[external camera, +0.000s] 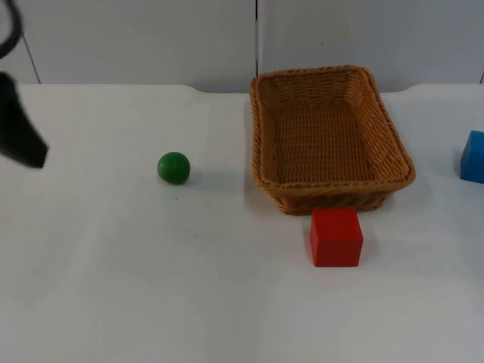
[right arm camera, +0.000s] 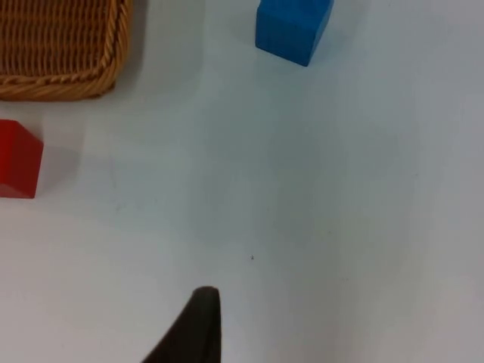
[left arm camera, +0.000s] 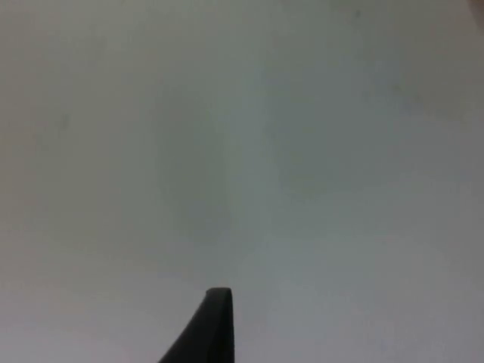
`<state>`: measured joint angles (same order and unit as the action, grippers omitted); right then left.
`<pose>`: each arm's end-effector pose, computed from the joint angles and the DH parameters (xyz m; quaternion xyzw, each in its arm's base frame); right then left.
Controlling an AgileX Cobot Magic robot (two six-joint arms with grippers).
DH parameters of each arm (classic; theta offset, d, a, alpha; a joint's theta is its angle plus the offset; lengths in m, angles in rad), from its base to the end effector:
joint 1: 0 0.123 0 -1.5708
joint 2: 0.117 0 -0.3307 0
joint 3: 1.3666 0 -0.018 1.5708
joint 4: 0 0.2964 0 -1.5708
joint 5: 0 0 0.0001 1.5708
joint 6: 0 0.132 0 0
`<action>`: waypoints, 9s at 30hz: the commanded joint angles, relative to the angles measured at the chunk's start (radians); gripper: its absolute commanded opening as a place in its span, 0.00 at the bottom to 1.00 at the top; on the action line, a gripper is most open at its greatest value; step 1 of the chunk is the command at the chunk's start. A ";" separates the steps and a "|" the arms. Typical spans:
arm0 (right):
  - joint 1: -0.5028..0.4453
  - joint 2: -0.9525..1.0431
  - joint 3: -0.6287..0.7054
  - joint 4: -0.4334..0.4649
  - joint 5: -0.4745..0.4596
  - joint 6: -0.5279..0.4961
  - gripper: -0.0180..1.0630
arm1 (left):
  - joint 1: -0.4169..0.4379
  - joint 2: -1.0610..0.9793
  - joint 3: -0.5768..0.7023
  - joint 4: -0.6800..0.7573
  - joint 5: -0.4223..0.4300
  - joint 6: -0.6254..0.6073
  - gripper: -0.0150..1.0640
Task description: Place all geometric objects except the red cube into the basket.
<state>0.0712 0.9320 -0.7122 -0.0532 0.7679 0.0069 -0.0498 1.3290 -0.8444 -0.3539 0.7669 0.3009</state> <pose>0.2131 0.0103 0.2850 -0.0423 0.9432 -0.0109 0.3295 0.2915 -0.0463 0.2370 0.0702 0.9667 -0.1192 0.2153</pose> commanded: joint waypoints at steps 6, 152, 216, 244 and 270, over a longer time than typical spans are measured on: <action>-0.008 0.001 -0.006 0.003 -0.011 0.000 0.99 | -0.123 0.291 -0.236 0.060 -0.042 0.008 0.99; -0.008 0.001 -0.002 0.014 -0.037 0.000 0.99 | -0.049 -0.040 0.044 0.201 -0.035 -0.253 0.91; -0.003 1.144 -0.676 -0.139 -0.398 0.349 0.02 | -0.049 -0.283 0.181 0.212 0.006 -0.291 0.99; 0.179 1.074 -1.023 0.074 0.020 -0.135 0.02 | -0.049 -0.283 0.181 0.209 0.004 -0.291 0.99; 0.321 1.664 -1.594 0.062 -0.032 -0.123 0.29 | -0.049 -0.283 0.181 0.212 0.000 -0.280 0.99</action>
<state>0.3916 2.5878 -2.2970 0.0073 0.7331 -0.1252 -0.1012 1.0518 -0.6666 -0.1393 0.7732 0.0185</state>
